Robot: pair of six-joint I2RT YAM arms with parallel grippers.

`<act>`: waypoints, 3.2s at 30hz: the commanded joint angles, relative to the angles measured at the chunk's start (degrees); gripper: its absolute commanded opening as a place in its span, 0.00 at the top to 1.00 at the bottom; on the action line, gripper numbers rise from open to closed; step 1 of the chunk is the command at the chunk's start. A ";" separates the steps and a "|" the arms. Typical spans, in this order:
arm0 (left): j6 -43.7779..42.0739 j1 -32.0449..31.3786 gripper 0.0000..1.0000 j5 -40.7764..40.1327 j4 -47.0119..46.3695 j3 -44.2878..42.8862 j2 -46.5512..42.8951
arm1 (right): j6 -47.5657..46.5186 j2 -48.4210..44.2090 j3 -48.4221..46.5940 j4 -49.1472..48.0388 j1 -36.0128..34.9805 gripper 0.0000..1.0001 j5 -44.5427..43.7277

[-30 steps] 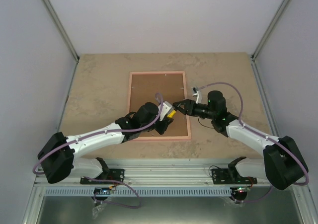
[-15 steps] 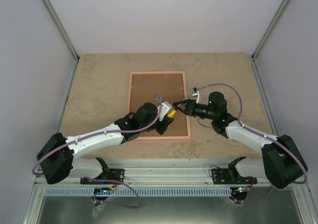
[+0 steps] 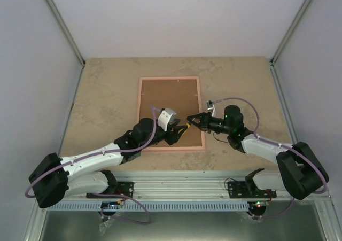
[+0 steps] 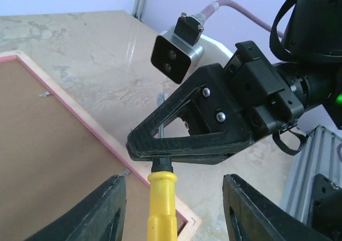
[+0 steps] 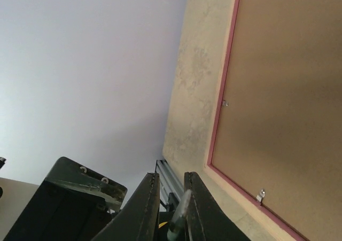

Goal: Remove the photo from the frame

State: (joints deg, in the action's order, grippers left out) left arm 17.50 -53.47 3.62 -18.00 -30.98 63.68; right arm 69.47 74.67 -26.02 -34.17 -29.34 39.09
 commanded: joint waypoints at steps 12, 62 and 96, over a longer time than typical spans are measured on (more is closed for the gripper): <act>5.62 -0.01 0.49 3.98 -12.58 2.87 5.09 | 5.43 -3.88 2.02 -6.05 0.16 0.99 -0.75; 1.98 0.00 1.00 -7.34 21.69 -8.47 11.85 | -40.18 6.88 -21.75 49.01 3.59 0.56 -32.13; 0.92 -1.45 1.00 3.81 21.30 -18.15 30.89 | -42.77 21.35 -20.41 42.18 1.23 0.86 -31.17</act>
State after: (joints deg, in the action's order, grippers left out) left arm 17.80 -54.35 6.59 4.40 -46.63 93.27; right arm 26.81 95.33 -47.16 8.86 -27.64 6.90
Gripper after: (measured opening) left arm 0.168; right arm 0.184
